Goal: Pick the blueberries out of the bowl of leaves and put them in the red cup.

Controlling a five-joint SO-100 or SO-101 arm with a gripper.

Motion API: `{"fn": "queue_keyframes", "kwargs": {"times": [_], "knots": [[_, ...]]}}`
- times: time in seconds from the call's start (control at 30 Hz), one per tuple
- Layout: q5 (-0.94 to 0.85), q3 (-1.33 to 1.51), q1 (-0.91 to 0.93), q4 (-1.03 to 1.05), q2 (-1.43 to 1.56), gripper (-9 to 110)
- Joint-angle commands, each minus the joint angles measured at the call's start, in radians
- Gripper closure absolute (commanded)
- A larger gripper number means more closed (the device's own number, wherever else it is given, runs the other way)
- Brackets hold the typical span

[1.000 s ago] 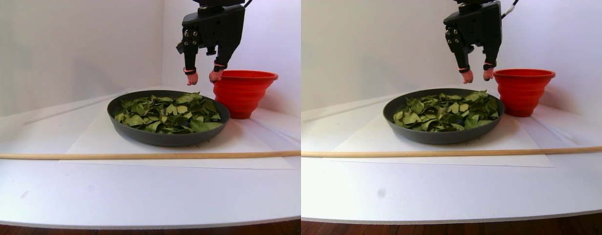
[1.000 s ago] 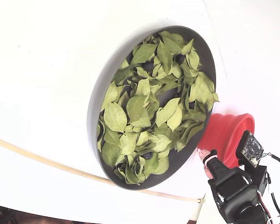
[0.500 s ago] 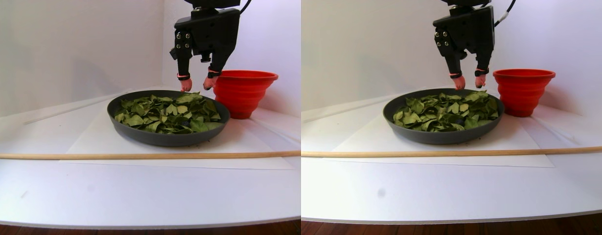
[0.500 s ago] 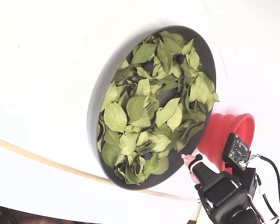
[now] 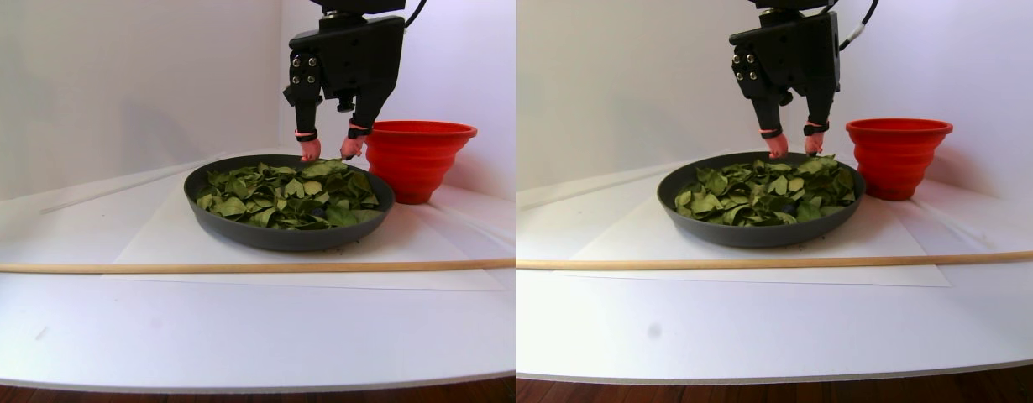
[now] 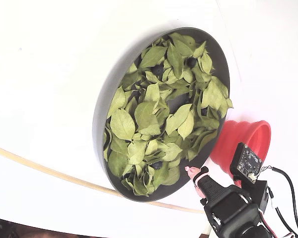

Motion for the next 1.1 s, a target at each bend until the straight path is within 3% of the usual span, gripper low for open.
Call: {"fn": "queue_keyframes", "kwargs": {"times": [0.0, 1.07], "knots": [[0.012, -0.002, -0.005, 0.002, 0.021, 85], [0.051, -0.091, -0.011, -0.103, -0.255, 85]]}}
